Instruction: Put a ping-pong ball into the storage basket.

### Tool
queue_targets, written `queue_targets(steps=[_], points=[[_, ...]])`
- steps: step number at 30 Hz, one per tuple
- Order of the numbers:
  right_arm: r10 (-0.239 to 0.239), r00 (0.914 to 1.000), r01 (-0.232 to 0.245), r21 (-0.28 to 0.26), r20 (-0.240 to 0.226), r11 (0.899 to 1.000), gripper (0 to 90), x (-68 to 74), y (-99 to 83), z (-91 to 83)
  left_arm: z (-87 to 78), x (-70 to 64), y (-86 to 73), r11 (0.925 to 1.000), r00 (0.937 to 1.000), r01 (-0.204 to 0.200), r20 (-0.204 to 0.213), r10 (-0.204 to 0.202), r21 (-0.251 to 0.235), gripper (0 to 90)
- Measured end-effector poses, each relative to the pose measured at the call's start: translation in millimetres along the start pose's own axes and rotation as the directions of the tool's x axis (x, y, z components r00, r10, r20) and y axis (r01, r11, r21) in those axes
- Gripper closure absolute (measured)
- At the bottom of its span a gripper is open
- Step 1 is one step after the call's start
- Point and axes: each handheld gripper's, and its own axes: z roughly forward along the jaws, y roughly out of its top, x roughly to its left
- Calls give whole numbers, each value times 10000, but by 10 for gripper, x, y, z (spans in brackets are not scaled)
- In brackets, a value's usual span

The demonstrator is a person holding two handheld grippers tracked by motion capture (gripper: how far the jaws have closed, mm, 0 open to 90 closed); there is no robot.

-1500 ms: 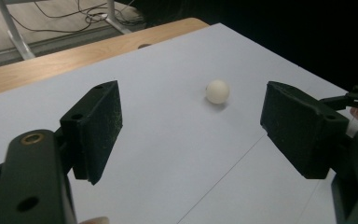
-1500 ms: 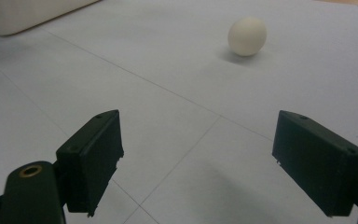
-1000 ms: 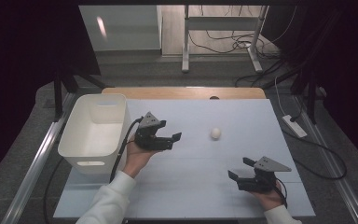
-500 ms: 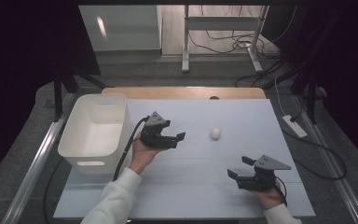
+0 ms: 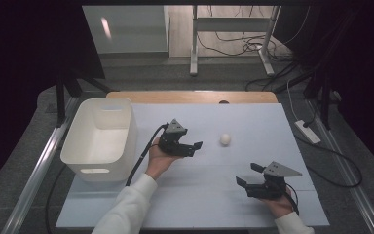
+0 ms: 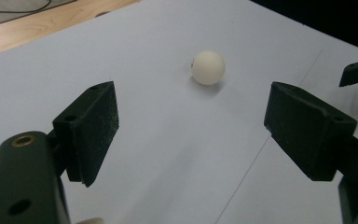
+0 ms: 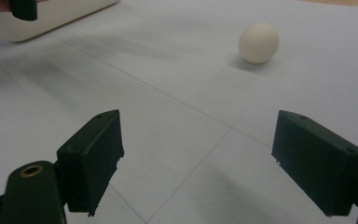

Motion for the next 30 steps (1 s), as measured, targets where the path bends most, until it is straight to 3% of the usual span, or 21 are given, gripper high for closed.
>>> queue_targets(steps=[8, 30], points=[[-245, 9996, 244, -9, -168, 9997, 162, 38, 26, 43, 185, -35, 2, 9989, 9997, -261, 5, 261, 378, 187], [-211, 9996, 207, -209, -198, 9996, 164, 54, 51, 27, 561, -153, 192, 9939, 9962, -764, 471, 728, 799, 188]])
